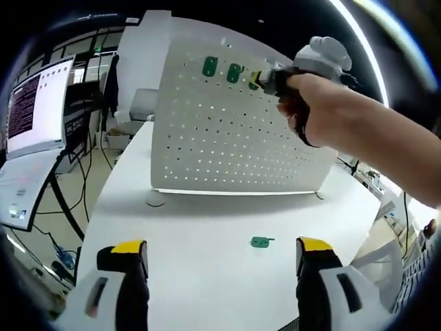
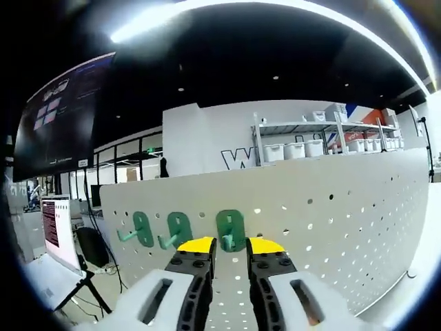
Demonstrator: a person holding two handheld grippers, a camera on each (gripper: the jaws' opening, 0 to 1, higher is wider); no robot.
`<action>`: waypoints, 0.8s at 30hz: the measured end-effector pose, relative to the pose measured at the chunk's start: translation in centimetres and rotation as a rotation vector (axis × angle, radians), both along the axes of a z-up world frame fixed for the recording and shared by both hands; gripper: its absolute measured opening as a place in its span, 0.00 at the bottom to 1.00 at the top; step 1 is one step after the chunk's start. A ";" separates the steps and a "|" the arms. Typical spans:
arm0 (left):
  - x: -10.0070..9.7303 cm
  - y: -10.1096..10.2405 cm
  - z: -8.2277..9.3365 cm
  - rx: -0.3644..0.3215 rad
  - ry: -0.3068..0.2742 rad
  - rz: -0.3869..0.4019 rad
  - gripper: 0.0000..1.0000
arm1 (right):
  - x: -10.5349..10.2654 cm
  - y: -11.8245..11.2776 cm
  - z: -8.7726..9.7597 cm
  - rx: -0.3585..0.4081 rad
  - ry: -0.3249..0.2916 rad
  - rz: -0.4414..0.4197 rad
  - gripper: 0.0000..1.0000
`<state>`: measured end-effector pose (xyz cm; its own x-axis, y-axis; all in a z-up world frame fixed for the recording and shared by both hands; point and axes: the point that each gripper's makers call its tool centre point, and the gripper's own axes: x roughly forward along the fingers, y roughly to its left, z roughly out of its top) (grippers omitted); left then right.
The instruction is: Insert the hook assembly into the mounting plate slot until the hook locks in place.
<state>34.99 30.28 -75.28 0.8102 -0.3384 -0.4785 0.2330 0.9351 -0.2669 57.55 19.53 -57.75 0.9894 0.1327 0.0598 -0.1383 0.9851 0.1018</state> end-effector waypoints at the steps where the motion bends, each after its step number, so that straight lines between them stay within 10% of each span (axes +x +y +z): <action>1: -0.1 -0.1 0.0 0.001 0.003 -0.001 0.91 | -0.2 0.2 0.2 -0.012 -0.004 0.010 0.15; 13: -1.6 -1.3 0.0 -0.003 0.014 -0.005 0.91 | -3.4 -3.1 4.0 -0.139 -0.125 0.098 0.17; 24: -3.2 -3.2 0.1 -0.018 0.014 -0.020 0.90 | -6.1 -12.6 -0.9 -0.194 0.023 0.044 0.18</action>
